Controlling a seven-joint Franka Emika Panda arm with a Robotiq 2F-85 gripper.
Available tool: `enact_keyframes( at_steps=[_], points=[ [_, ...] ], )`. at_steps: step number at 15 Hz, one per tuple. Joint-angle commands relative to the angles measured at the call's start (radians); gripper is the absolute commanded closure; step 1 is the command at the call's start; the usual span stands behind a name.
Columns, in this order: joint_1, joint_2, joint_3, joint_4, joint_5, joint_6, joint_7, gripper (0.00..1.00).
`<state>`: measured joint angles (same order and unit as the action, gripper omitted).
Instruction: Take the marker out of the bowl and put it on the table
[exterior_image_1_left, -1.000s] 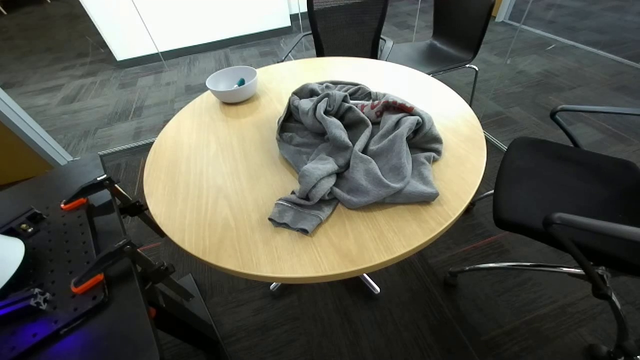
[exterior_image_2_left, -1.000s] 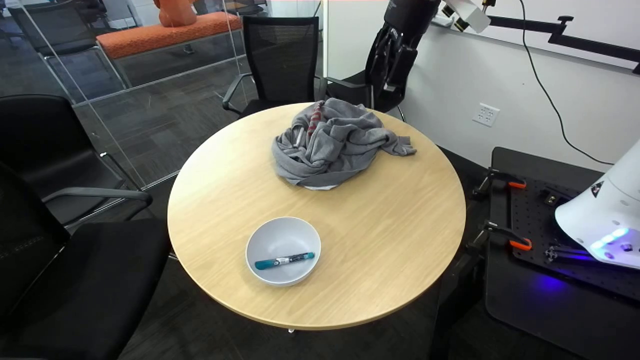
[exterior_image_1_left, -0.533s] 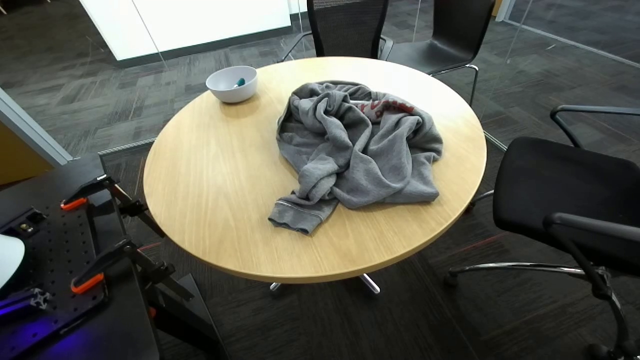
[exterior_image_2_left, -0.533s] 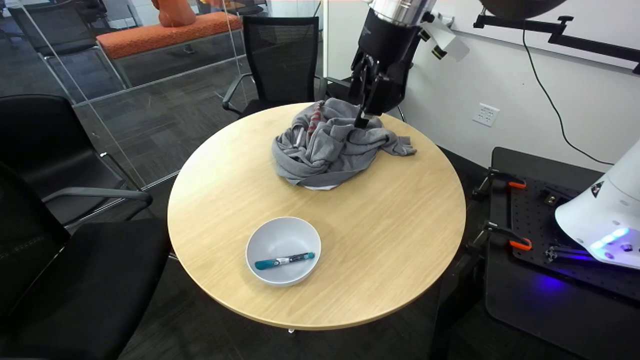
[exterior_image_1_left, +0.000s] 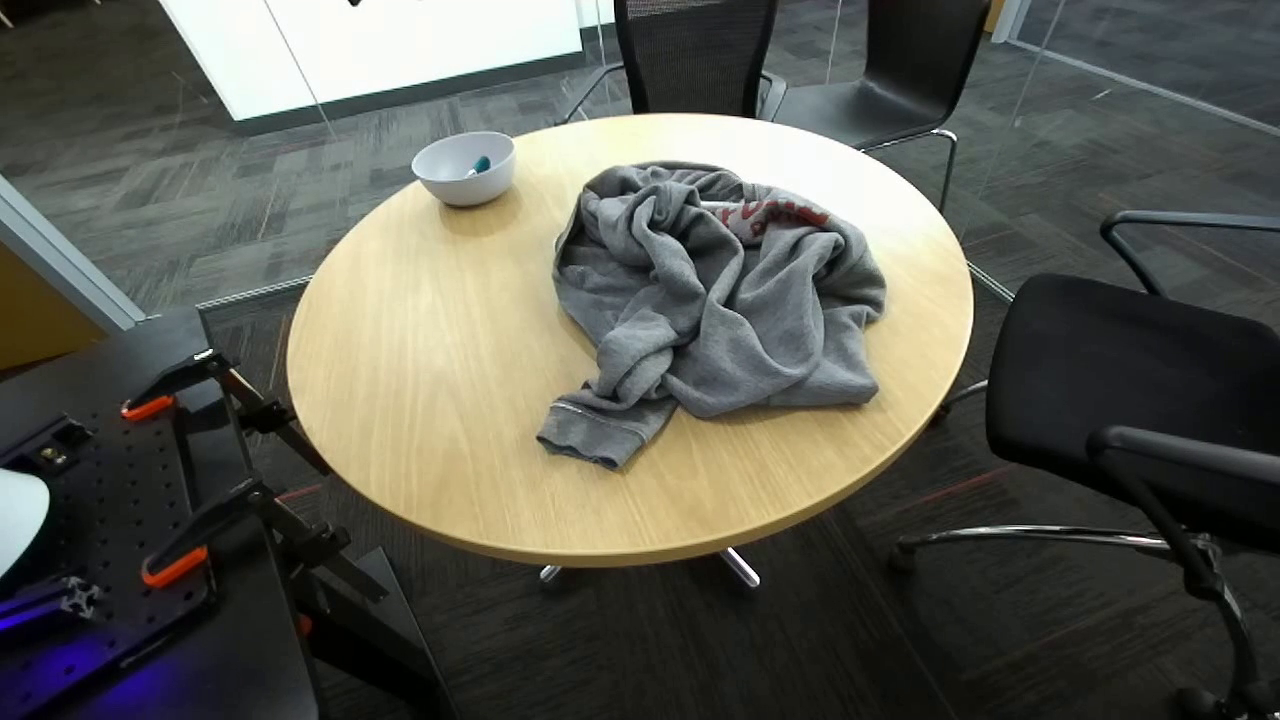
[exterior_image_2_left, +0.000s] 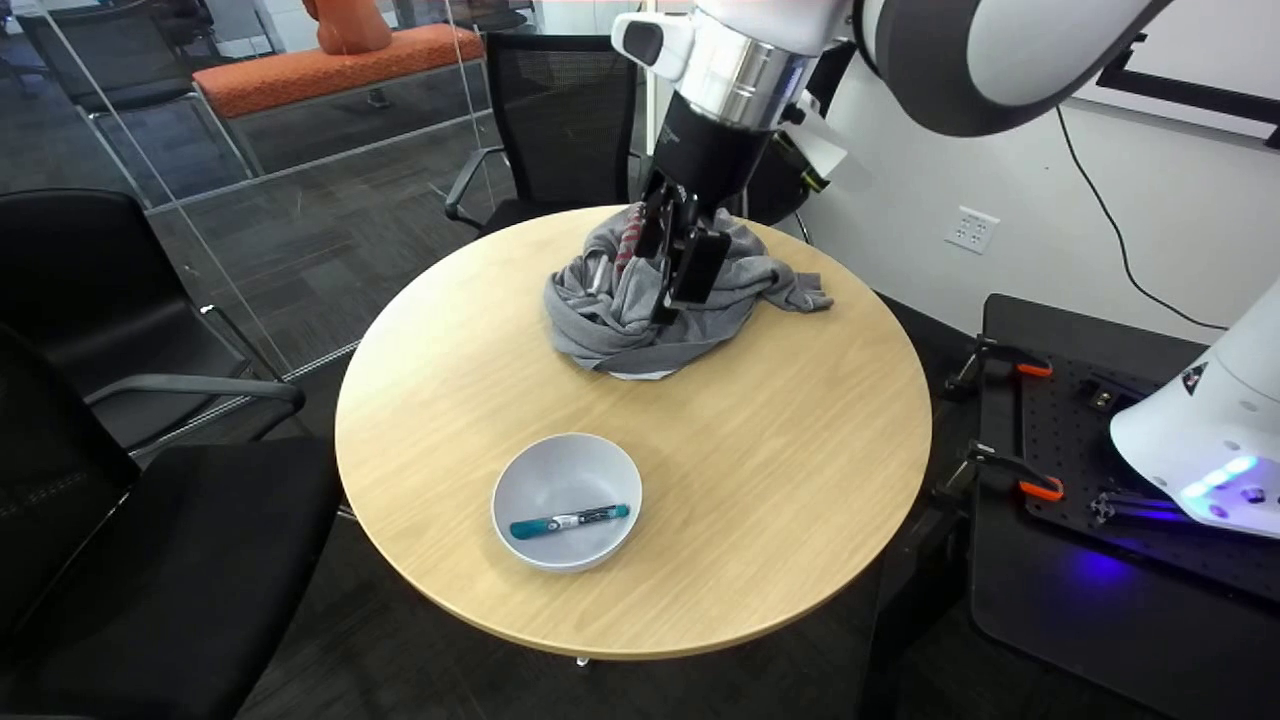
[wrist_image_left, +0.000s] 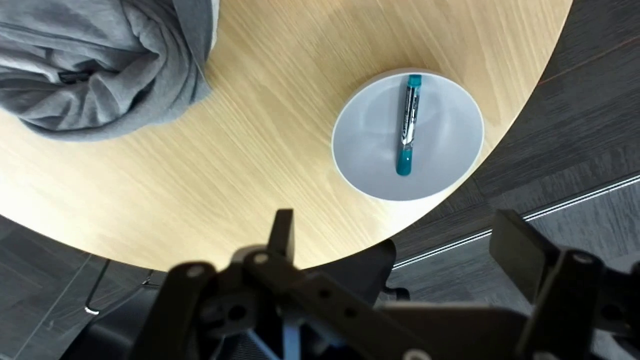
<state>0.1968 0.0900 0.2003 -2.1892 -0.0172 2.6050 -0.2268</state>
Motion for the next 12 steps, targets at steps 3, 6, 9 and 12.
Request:
enact_keyframes(
  at_steps=[3, 6, 9, 12],
  points=[
    [0.016, 0.111, 0.032, 0.039, 0.015, 0.135, 0.02, 0.0],
    [0.026, 0.156, 0.044, 0.025, -0.004, 0.192, 0.027, 0.0],
    [0.041, 0.207, 0.043, 0.018, -0.028, 0.221, 0.038, 0.0],
    [0.061, 0.26, 0.028, 0.024, -0.058, 0.232, 0.052, 0.0]
  ],
)
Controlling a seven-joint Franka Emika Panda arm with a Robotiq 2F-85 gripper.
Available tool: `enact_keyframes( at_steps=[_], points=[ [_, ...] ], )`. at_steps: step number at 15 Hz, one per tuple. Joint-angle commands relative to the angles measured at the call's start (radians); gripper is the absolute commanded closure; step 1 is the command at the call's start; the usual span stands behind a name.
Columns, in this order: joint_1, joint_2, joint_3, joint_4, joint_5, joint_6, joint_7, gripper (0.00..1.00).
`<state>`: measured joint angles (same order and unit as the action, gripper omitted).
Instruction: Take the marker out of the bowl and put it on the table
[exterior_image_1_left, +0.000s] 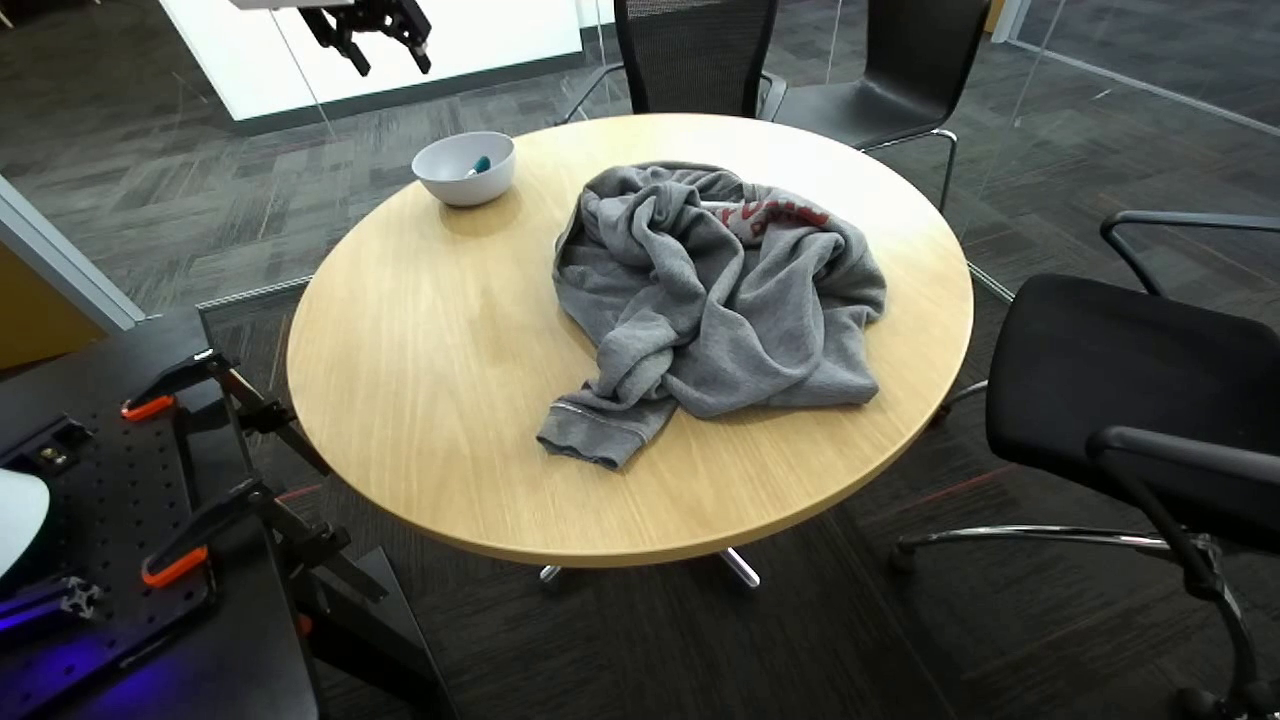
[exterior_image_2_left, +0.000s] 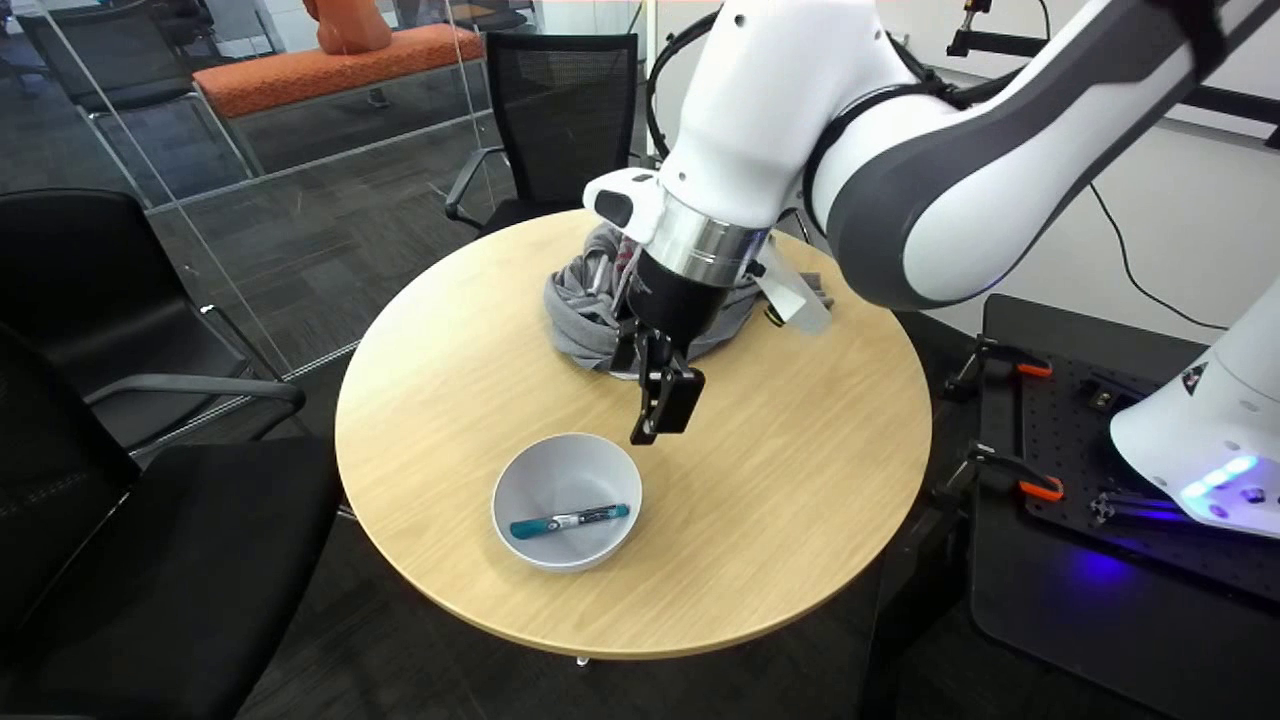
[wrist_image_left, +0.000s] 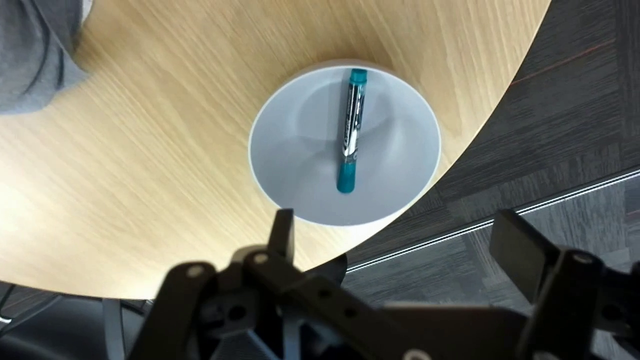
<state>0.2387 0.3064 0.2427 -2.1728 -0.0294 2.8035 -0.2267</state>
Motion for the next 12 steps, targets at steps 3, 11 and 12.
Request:
enact_keyframes(
  at_steps=[3, 11, 12],
  points=[
    [-0.001, 0.05, 0.008, 0.002, -0.04, 0.006, 0.02, 0.0],
    [-0.003, 0.065, 0.01, 0.004, -0.043, 0.006, 0.021, 0.0],
    [-0.003, 0.064, 0.01, 0.004, -0.043, 0.006, 0.021, 0.0]
  ],
)
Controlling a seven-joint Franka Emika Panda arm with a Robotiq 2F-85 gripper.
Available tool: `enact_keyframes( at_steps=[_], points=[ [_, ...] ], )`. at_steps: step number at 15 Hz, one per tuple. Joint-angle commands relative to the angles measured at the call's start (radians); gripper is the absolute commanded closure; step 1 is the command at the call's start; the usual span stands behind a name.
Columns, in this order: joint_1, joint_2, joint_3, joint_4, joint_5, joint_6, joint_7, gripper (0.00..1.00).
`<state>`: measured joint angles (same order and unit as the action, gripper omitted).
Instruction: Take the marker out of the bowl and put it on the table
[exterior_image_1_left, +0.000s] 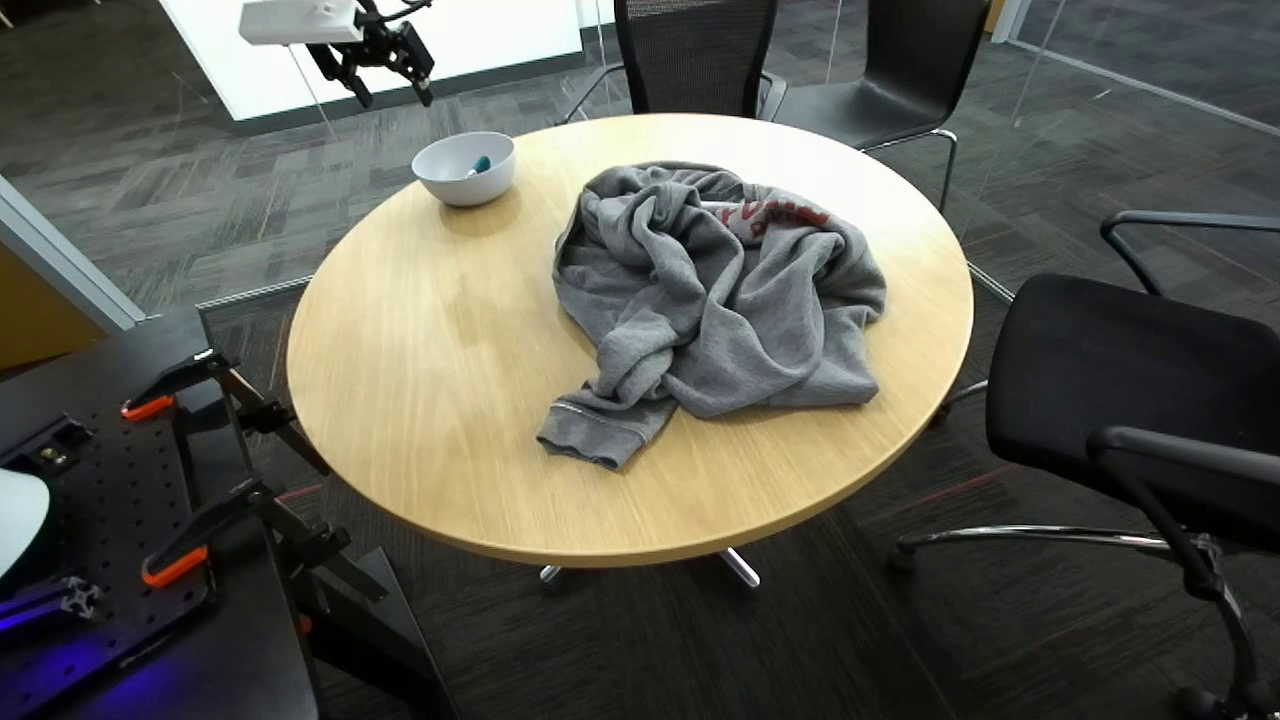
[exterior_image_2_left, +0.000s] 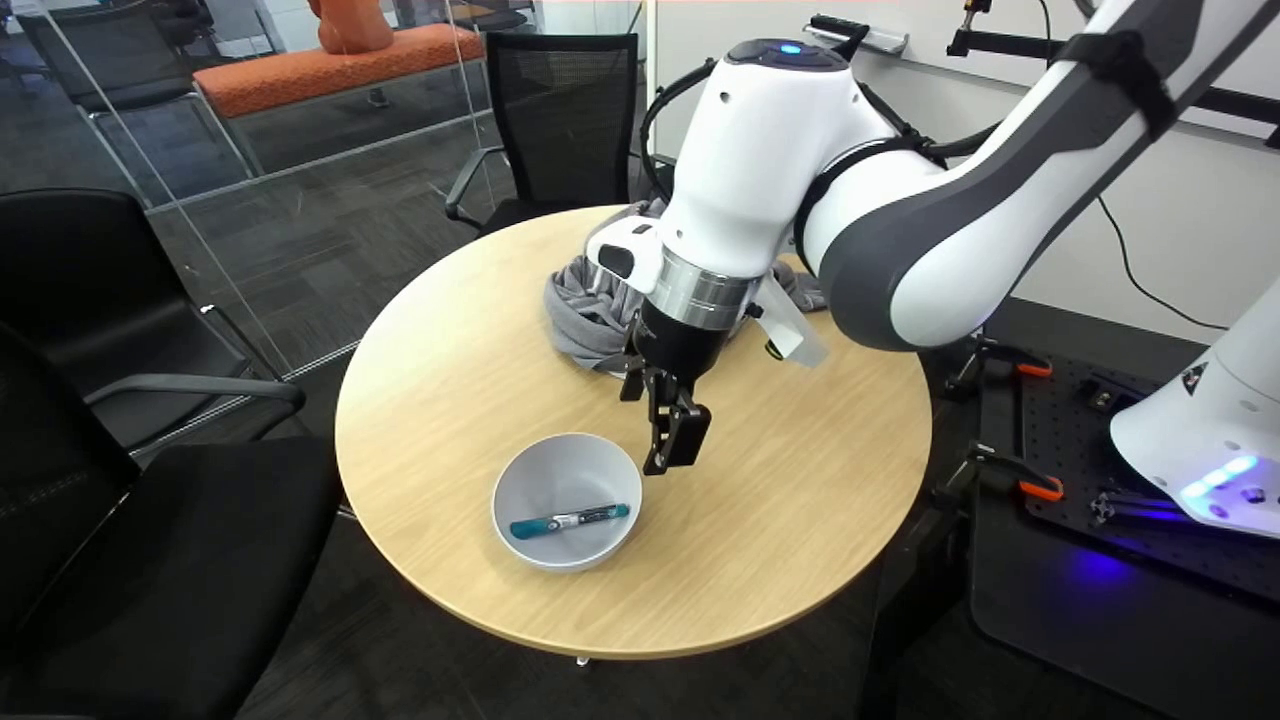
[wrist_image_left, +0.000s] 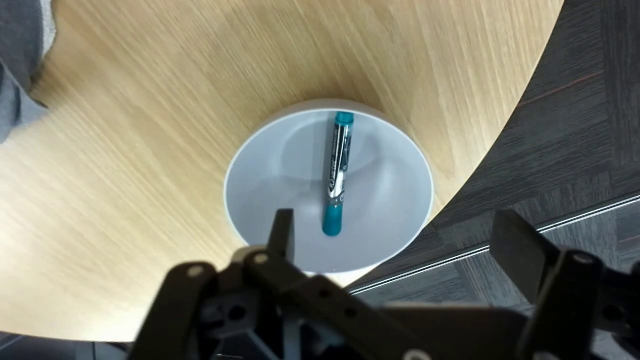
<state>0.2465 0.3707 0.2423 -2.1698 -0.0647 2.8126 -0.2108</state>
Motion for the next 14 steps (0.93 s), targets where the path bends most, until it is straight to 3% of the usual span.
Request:
enact_keyframes(
  at_steps=[1, 14],
  points=[
    [-0.012, 0.015, 0.012, 0.01, -0.008, 0.001, -0.001, 0.0],
    [0.068, 0.208, -0.039, 0.201, -0.129, 0.006, 0.021, 0.0]
  ],
)
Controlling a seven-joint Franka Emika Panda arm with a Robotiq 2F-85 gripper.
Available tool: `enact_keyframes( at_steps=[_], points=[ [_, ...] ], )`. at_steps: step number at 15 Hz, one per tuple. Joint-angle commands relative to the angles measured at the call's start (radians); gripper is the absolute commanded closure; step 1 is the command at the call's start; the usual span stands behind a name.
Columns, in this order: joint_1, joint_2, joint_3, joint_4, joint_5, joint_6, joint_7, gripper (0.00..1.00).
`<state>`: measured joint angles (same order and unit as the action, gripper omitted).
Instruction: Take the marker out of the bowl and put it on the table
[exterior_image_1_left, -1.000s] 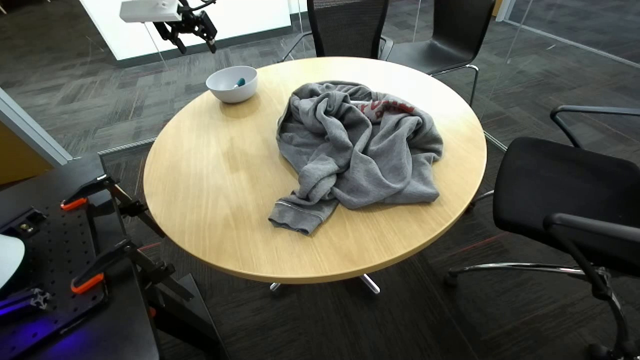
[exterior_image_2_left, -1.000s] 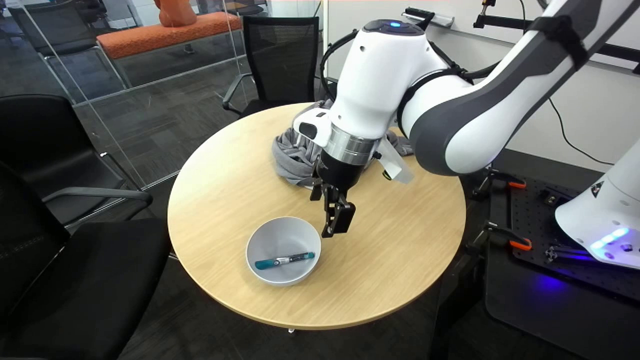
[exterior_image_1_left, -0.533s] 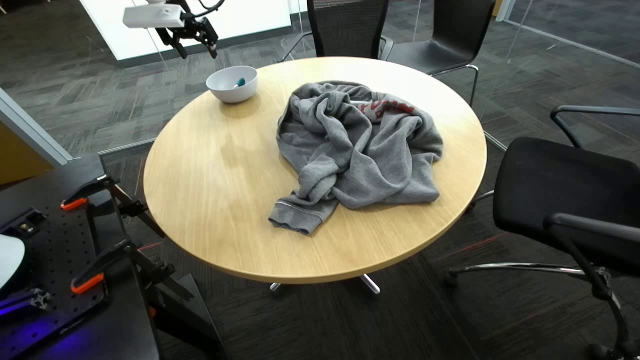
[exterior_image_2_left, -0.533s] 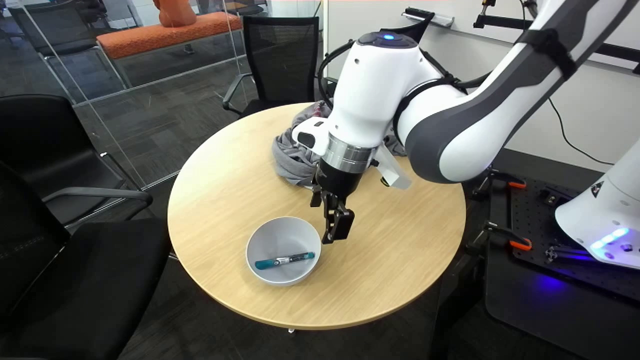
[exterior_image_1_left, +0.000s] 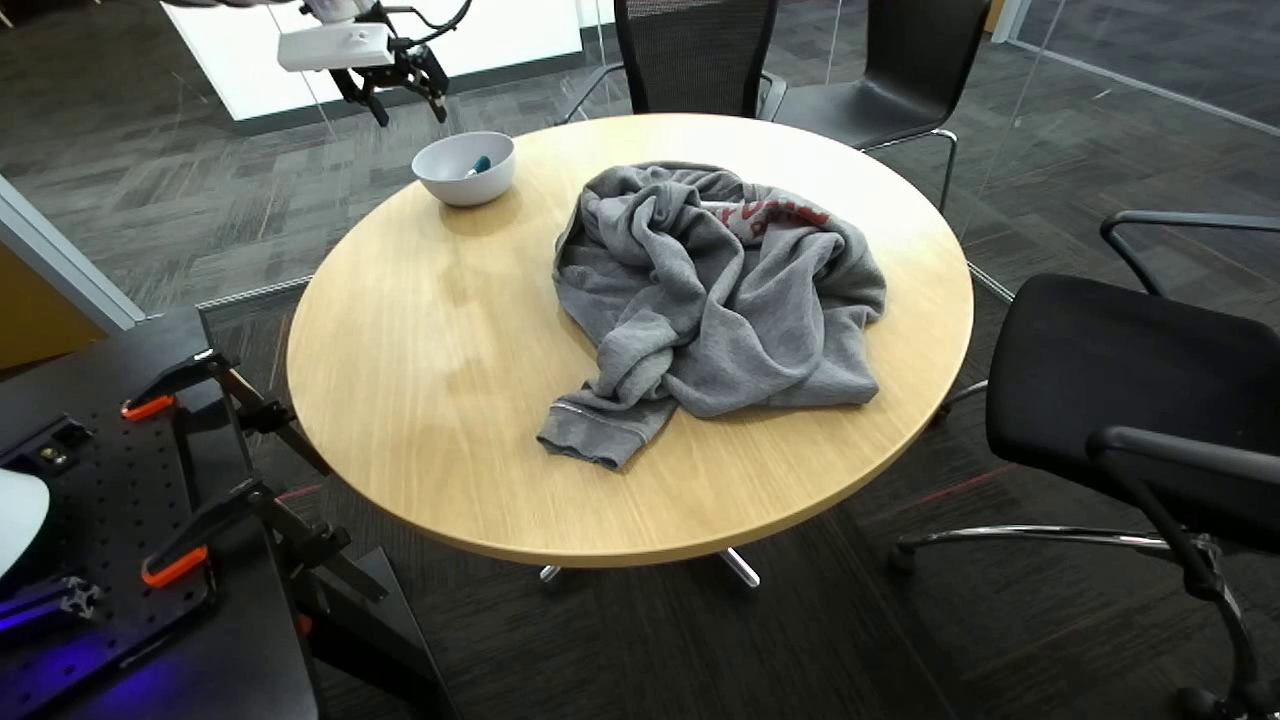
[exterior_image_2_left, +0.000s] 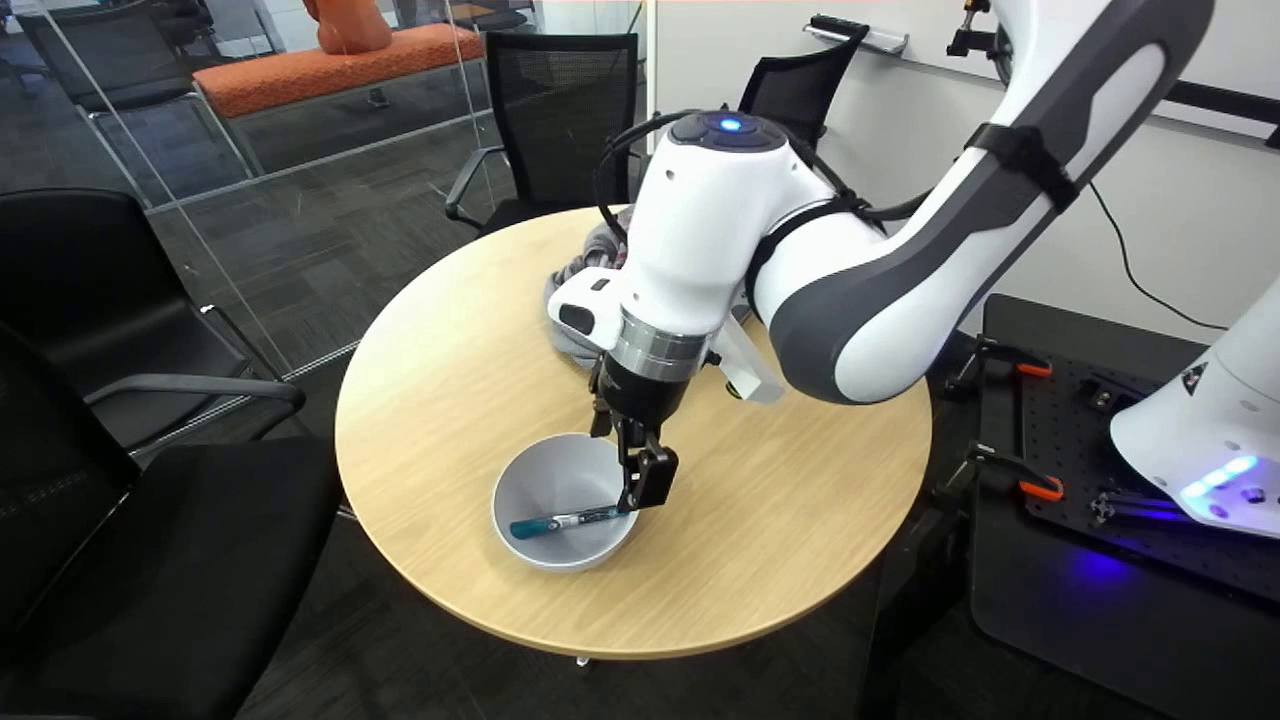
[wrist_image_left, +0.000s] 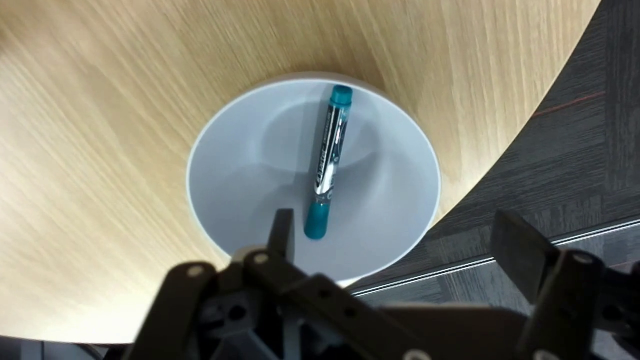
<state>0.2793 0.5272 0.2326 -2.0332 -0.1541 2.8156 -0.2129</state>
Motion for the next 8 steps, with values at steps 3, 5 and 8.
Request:
enact_keyframes(
  at_steps=[3, 5, 8],
  points=[
    [0.06, 0.094, -0.049, 0.104, -0.063, 0.011, 0.034, 0.0],
    [0.072, 0.12, -0.061, 0.129, -0.069, 0.016, 0.041, 0.0],
    [0.082, 0.163, -0.07, 0.169, -0.066, 0.015, 0.04, 0.0]
  ],
)
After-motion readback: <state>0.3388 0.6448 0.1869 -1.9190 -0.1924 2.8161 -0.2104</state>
